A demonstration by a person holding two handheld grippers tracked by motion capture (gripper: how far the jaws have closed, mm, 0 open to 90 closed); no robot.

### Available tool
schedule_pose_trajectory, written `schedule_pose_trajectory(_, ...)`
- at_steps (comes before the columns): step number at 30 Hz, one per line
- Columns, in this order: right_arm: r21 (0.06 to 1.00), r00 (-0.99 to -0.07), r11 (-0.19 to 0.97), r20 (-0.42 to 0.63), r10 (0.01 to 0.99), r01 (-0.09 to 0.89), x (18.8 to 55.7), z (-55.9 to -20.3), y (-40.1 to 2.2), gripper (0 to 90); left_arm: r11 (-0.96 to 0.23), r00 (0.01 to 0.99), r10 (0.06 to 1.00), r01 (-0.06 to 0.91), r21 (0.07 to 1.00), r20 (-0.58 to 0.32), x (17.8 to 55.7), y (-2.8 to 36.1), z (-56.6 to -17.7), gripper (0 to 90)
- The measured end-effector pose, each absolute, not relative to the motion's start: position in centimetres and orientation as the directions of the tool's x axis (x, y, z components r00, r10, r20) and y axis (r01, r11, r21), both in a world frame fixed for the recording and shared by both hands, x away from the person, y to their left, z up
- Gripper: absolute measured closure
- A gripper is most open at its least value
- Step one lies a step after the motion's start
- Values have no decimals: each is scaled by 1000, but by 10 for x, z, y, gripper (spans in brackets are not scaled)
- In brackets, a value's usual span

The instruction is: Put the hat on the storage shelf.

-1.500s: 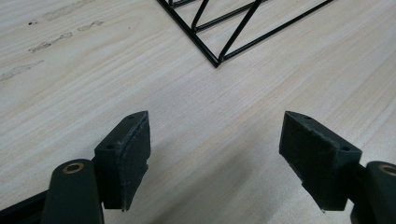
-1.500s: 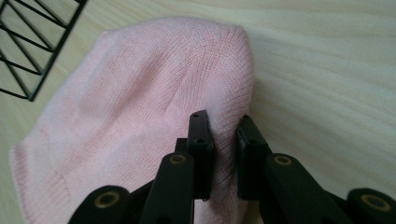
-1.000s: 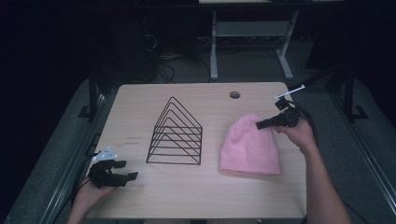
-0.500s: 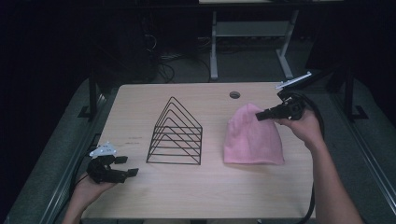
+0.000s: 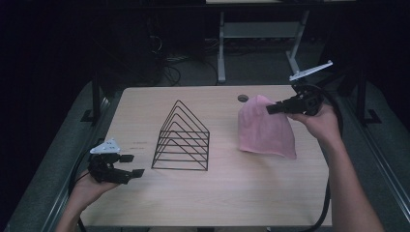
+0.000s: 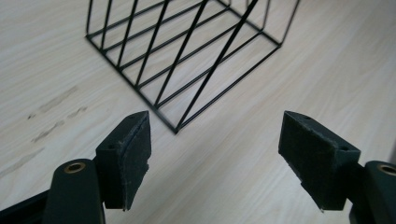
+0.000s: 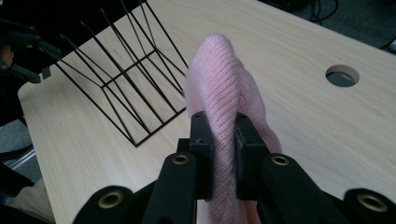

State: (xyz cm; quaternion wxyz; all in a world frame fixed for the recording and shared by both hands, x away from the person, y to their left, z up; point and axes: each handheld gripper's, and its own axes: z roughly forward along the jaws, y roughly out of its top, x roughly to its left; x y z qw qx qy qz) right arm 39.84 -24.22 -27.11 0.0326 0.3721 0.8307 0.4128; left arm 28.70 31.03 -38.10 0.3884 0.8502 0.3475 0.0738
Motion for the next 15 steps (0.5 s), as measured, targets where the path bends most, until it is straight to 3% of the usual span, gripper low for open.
schedule_pose_trajectory(15, 756, -788, 423, 194, 585, 500, 385, -224, -219, 804, -497, 809, 569, 481, 722, -147, 298, 296, -341, 256)
